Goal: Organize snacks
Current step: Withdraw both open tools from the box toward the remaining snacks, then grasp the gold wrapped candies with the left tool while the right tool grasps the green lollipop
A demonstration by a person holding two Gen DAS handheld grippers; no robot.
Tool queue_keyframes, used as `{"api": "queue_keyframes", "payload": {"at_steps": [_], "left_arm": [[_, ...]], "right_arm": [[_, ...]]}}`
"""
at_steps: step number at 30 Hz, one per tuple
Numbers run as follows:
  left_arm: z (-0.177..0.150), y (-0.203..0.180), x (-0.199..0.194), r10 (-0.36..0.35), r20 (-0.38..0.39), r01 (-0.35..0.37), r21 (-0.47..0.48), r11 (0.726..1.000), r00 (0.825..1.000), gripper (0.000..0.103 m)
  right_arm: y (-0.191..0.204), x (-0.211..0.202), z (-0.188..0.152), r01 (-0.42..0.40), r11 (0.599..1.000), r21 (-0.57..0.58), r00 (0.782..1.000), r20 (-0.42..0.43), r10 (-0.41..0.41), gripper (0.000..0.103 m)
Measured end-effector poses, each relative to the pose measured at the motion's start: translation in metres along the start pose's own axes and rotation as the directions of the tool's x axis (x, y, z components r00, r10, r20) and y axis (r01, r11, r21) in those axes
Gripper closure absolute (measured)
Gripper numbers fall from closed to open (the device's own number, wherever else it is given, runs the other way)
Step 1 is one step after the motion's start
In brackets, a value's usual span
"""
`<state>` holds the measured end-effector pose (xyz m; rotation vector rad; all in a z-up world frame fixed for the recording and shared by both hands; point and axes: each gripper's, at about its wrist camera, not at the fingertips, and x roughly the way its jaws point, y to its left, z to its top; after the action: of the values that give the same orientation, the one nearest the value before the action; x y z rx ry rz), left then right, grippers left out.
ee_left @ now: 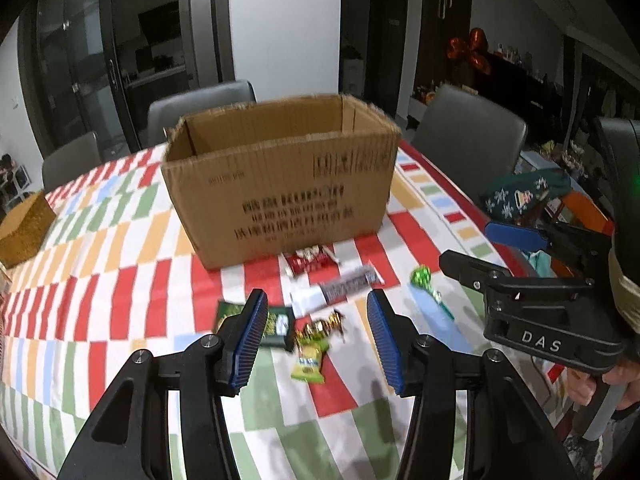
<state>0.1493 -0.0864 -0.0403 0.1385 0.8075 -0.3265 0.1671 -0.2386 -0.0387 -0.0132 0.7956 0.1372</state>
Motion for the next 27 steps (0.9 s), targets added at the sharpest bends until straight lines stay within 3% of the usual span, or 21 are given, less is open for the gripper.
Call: {"api": "queue_keyframes", "payload": {"at_steps": [10,27], "left_arm": [[-0.025,0.001,0.038,-0.048,-0.111,0.047,-0.015,0.999,0.993,0.052],[-0.028,0.006,0.095,-0.053,-0.186,0.052,-0.010,0.999,0.981,0.055]], "right_arm": [[-0.008,0.023,-0.027,0.008,0.999,0.033,0.996,-0.086,-0.005,0.040],[-0.020,0.069,-0.038,0.020,0.998,0.067,0.983,-0.184,-0.007,0.041]]}}
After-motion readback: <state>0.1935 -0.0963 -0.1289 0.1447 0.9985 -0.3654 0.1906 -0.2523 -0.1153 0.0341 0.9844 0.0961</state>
